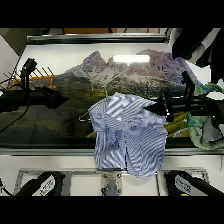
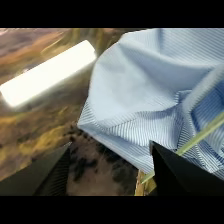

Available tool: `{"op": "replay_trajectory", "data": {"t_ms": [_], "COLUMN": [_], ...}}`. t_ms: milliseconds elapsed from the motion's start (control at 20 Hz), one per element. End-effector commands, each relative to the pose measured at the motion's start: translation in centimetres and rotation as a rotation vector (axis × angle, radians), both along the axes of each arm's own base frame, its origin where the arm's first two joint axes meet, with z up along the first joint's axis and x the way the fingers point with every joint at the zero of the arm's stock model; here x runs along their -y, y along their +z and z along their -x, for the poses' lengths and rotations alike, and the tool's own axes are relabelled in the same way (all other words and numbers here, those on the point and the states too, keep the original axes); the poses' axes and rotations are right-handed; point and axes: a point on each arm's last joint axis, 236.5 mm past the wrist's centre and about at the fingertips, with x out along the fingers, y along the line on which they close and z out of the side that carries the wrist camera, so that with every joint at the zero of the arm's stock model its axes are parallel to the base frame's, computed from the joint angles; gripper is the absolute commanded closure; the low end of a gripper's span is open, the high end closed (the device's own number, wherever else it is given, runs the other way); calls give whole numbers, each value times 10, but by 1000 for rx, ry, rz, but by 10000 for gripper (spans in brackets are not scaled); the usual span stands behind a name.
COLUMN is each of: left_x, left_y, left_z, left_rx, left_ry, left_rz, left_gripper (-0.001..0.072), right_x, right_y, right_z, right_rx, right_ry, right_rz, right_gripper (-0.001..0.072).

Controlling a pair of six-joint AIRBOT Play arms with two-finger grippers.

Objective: Fold the clothes and pants, and hang the long-sleeved shirts on hangers.

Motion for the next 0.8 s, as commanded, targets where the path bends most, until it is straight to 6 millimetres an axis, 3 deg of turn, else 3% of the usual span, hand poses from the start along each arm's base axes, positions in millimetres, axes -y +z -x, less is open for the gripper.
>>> {"op": "replay_trajectory", "data": {"t_ms": [0,150,350,500,550,750], "left_x": [-25,-16,21,39,41,25], "left_y": [-12,-30,-74,-94,-99,-102], "left_z": [-5,-12,-5,-4,-8,-16], "left_rx": [-134,-249,-402,-463,-471,-421], "left_ry": [230,295,193,168,186,370], "left_rz": [-3,68,64,61,64,183], "left_gripper": [207,205,205,206,207,207], "right_x": [-2,-5,-9,-12,-12,-11], "right_y": [28,47,65,81,93,96], "right_z": [17,33,47,46,39,30], "right_rx": [24,24,22,43,59,68], "right_ry": [-15,-21,-40,-52,-82,-121], "right_rz": [9,13,10,-47,-97,-108], "right_gripper": [704,704,704,704,705,705]}}
